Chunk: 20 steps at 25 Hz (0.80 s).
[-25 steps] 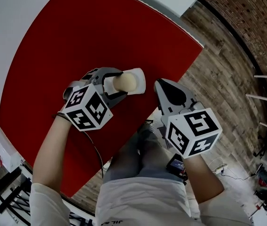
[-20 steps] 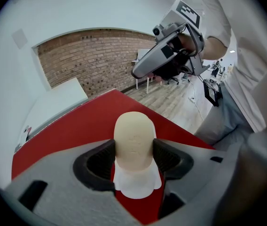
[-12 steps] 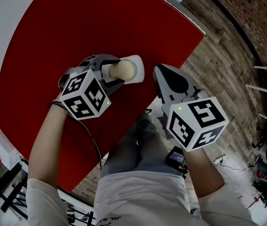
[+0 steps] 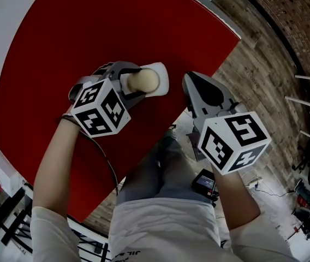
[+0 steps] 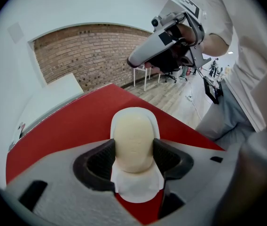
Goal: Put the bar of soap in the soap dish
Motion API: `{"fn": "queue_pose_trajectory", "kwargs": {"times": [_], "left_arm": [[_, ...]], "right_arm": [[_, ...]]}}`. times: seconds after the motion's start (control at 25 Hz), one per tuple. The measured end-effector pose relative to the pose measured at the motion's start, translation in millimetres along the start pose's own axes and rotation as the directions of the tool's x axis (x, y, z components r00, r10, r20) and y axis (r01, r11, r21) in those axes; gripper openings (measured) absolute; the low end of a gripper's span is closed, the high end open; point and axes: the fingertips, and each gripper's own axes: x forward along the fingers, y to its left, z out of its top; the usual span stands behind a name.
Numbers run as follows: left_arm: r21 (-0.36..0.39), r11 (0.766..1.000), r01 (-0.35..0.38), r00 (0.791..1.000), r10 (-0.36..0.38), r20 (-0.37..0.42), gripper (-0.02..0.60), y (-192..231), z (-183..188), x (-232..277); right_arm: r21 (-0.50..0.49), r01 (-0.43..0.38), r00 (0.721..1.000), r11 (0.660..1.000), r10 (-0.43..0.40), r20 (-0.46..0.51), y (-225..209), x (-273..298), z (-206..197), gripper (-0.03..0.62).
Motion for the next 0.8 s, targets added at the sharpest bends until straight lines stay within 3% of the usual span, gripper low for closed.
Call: {"fn": "queue_pose_trajectory", "kwargs": {"times": [0.8], "left_arm": [[0.032,0.999,0.024,0.999,-0.023,-0.031,0.262,-5.1,0.1,-2.1]], "right_arm": [[0.000,-0.023,1.000,1.000,0.023,-0.001,9.7,3.4,0.1,0.005]]}}
